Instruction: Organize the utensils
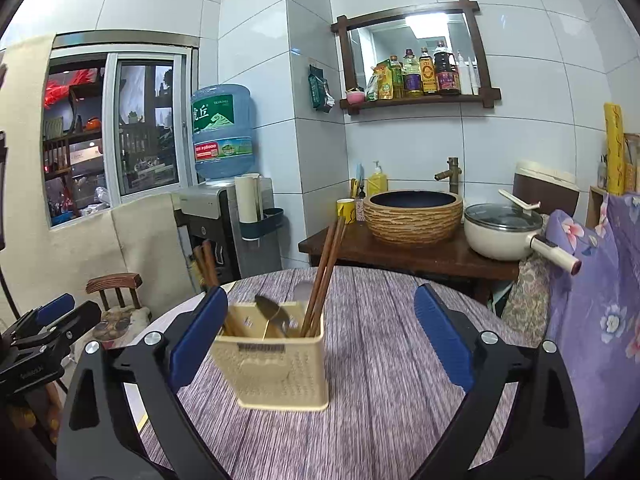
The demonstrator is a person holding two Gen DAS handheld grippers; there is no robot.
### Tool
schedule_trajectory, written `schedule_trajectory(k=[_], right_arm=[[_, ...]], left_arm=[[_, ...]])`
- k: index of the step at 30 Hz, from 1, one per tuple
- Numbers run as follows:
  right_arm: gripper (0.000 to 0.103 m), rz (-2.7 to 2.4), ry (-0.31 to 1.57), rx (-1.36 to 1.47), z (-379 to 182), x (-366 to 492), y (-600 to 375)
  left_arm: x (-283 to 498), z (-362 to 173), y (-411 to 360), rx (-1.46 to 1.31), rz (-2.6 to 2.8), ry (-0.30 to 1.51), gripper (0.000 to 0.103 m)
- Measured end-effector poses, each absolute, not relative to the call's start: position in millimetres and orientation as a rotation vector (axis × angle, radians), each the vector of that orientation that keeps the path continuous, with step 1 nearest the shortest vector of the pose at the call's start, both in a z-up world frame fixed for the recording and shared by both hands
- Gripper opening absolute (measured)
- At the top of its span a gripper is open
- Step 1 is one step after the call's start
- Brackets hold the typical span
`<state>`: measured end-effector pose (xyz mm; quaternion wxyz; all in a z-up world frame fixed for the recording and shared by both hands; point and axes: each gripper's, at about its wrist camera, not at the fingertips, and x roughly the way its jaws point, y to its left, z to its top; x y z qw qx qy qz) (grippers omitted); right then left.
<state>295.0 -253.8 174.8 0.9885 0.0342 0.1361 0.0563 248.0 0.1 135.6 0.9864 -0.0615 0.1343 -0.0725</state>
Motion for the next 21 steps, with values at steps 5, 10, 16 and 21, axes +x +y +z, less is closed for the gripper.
schedule_trajectory(k=[5, 10, 16, 21], right_arm=[[0.097, 0.106, 0.29, 0.081, 144.6, 248.3, -246.8], [0.097, 0.101, 0.303, 0.03, 108.8, 195.1, -228.0], [0.097, 0.066, 0.32, 0.018, 63.4, 130.0, -217.4], [0.097, -0.002, 0.287, -0.073, 26.3, 65.6, -205.1]], left_arm=[[207.2, 102.5, 7.5, -0.124, -0.134, 0.3, 0.097], [165.9, 74.8, 10.1, -0.136, -0.12, 0.31, 0.097], [113.9, 47.7, 5.4, -0.109, -0.098, 0.301, 0.097], [65.6, 21.5, 0.9, -0.117, -0.1, 0.298, 0.097]])
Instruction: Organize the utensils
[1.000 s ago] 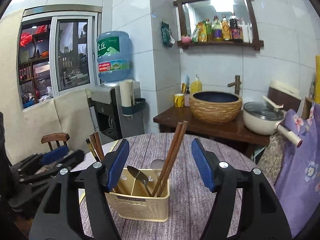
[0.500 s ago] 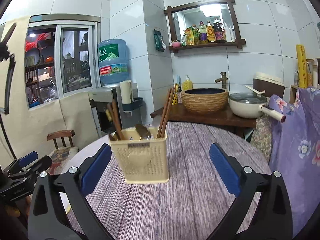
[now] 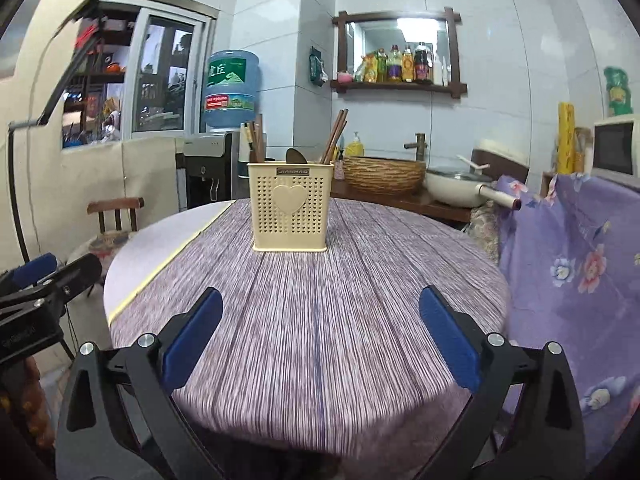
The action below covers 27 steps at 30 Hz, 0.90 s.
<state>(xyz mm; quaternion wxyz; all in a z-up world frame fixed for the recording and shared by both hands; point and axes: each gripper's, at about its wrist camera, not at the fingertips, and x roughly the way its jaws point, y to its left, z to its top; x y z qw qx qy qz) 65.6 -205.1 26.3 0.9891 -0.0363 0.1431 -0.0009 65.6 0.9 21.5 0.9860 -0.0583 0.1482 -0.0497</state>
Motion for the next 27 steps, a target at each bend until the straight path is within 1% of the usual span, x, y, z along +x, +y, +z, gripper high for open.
schedule_trajectory(k=[4, 9, 11, 27], right_arm=[[0.097, 0.006, 0.235, -0.089, 19.1, 21.1, -197.7], [0.097, 0.045, 0.151, -0.092, 20.4, -25.1, -188.9], [0.097, 0.032, 0.149, -0.09, 22.6, -28.8, -189.7], [0.097, -0.015, 0.172, -0.065, 25.9, -28.4, -203.4]], left_arm=[[34.7, 7.8, 2.8, -0.112, -0.087, 0.281, 0.097], [0.6, 12.1, 13.5, -0.157, -0.04, 0.152, 0.097], [-4.2, 14.0, 13.6, -0.154, -0.018, 0.133, 0.097], [-10.4, 8.4, 17.2, -0.185, 0.015, 0.177, 0.098]])
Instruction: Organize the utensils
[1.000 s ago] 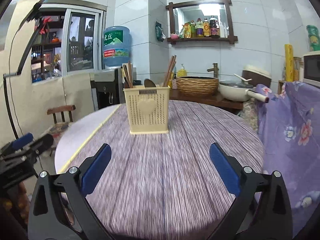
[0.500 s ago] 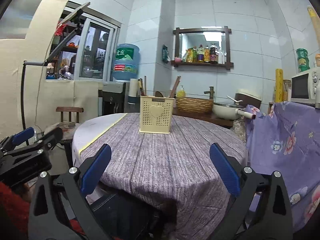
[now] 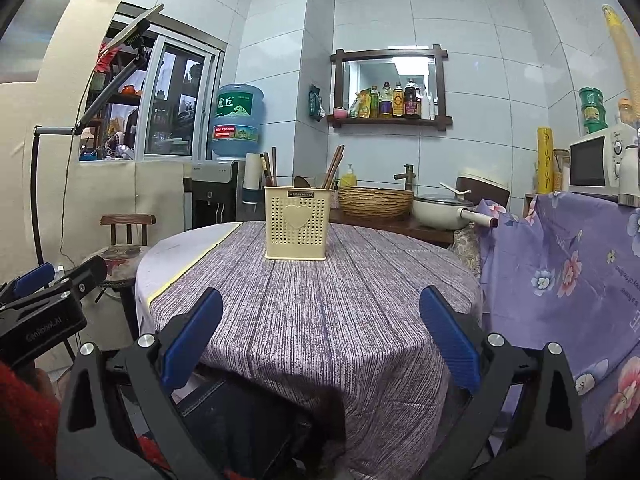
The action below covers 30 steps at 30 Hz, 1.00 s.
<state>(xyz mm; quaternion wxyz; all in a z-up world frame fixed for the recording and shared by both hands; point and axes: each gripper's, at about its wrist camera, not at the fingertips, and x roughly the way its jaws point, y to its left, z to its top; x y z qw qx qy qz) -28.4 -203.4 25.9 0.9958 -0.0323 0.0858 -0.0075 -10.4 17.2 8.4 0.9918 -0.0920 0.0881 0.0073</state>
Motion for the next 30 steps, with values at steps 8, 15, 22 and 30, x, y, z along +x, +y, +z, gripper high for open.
schedule_trajectory(k=[8, 15, 22, 30], right_arm=[[0.097, -0.015, 0.173, -0.063, 26.1, -29.1, -201.1], [0.097, -0.016, 0.173, -0.063, 26.0, -29.4, -201.0], [0.097, -0.016, 0.175, -0.062, 26.4, -28.8, -201.9], [0.097, -0.016, 0.175, -0.062, 26.4, -29.1, -201.8]], left_arm=[[-11.7, 8.7, 17.0, -0.183, 0.018, 0.173, 0.098], [-11.2, 8.8, 15.9, -0.184, 0.019, 0.174, 0.098], [-11.1, 9.0, 15.7, -0.184, 0.019, 0.174, 0.098], [-11.2, 8.9, 14.8, -0.183, 0.017, 0.176, 0.098]])
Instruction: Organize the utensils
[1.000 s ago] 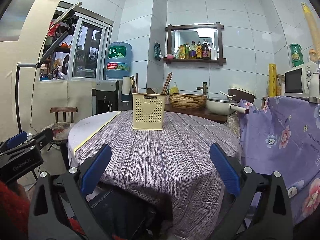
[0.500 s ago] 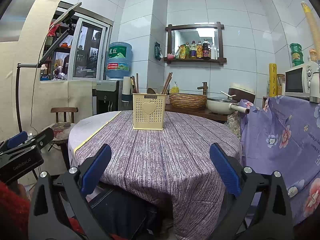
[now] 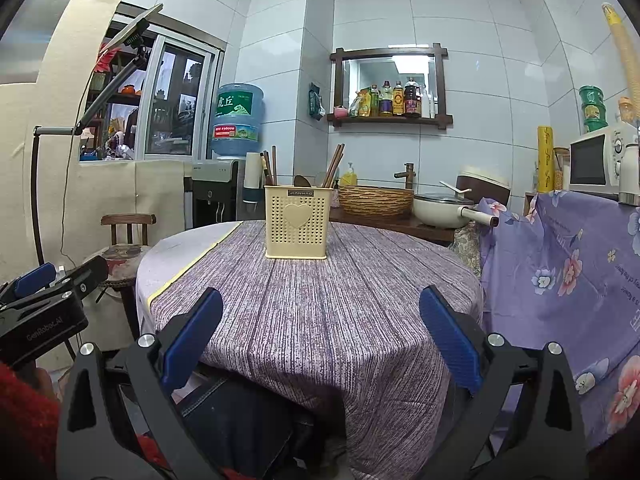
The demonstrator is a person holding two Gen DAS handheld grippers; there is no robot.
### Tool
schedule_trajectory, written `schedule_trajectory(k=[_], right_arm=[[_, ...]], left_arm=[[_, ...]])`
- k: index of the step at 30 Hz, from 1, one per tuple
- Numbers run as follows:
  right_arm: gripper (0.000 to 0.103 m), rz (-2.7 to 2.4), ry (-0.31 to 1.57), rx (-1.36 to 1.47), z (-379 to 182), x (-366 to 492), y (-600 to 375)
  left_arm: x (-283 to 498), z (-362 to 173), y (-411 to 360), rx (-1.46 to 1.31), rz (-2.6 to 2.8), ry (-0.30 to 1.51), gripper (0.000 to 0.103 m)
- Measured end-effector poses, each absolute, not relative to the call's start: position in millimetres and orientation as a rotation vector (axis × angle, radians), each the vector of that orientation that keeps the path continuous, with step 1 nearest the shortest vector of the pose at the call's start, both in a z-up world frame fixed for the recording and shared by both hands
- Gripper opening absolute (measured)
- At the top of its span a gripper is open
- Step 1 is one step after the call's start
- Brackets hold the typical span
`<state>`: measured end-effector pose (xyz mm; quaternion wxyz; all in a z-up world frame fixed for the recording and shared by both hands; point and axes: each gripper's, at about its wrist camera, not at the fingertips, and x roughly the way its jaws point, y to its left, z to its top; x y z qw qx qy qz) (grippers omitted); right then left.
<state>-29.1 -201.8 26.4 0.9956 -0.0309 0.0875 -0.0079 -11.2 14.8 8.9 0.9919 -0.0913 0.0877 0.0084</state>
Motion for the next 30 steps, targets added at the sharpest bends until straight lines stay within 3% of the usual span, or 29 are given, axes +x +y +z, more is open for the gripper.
schedule_trajectory(k=[30], right_arm=[[0.097, -0.016, 0.178, -0.061, 26.4, -29.9, -201.4]], left_arm=[[-12.7, 4.7, 11.7, -0.182, 0.012, 0.184, 0.098]])
